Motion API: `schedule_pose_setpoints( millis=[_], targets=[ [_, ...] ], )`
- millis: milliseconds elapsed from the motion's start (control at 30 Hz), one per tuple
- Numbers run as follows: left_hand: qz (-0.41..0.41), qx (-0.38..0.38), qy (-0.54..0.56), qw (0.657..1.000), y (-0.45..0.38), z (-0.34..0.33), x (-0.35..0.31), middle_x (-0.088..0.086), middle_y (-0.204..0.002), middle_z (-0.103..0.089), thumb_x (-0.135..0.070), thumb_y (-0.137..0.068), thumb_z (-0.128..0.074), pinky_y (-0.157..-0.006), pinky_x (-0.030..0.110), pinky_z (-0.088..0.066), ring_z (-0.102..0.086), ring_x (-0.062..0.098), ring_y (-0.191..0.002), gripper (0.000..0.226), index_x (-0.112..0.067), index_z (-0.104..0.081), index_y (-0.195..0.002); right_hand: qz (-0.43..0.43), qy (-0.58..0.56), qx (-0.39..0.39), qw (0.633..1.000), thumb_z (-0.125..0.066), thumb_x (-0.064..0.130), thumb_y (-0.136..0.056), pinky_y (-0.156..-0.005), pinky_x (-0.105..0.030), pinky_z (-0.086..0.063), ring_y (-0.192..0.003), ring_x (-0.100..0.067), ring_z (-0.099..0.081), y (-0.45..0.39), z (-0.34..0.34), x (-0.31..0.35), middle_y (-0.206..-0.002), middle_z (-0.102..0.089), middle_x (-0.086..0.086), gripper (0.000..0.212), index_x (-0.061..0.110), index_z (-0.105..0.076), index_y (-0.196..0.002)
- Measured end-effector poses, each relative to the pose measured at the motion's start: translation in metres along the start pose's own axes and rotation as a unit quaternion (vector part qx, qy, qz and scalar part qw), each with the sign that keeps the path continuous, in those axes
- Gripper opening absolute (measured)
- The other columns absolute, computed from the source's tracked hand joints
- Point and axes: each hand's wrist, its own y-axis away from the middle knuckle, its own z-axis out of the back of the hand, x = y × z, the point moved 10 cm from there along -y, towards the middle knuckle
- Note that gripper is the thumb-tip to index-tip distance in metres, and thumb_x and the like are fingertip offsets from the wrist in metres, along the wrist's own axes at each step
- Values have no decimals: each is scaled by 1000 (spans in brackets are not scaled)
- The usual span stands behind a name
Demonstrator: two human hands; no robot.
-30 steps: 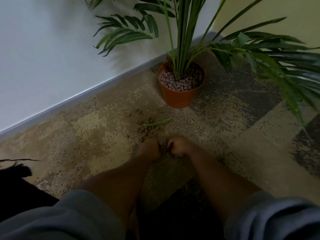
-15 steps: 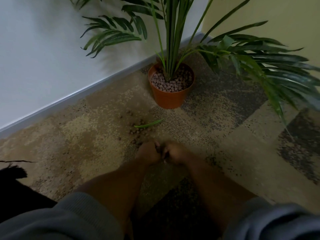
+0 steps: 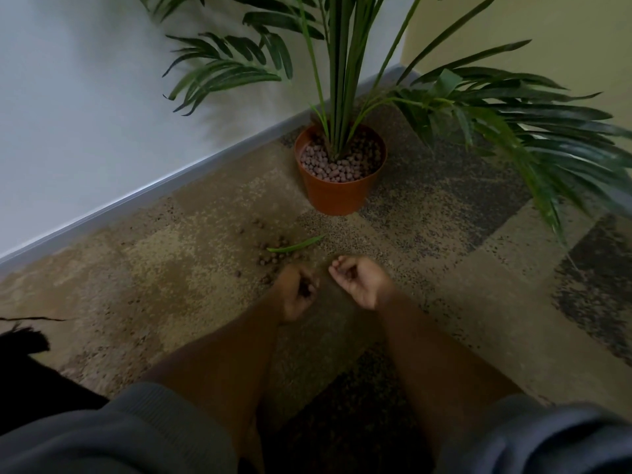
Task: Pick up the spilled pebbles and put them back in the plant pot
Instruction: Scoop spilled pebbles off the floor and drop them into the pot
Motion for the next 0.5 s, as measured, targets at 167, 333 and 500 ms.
schedule_pose_setpoints(
  millis=[167,333,500],
  targets=[
    [-41,59,115,991,15,-34,-39,-3,-60,-40,-16,-81,-45,-40,16,-23,-27,6,-50,11,-16,-46,-70,32,-111,34,993,-41,8,-95,-86,-37,-55,-101,-30,-62,12,-36,31,-102,-61,-19,18,-1,-56,-96],
    [-80,57,204,974,23,-70,-94,-4,-63,-45,-25,-99,-33,-56,20,-32,-36,7,-54,35,-18,-54,-72,60,-168,17,984,-35,22,-100,-92,-36,-52,-105,-30,-63,22,-64,69,-116,-63,-19,32,1,-55,-114],
    [-143,53,272,950,29,-93,-141,15,-110,-61,-29,-104,-21,-98,31,-48,-59,20,-103,46,-4,-56,-122,130,-247,35,960,-28,25,-101,-107,-43,-44,-122,-34,-54,29,-89,114,-130,-50,-24,47,-5,-40,-135]
  ],
)
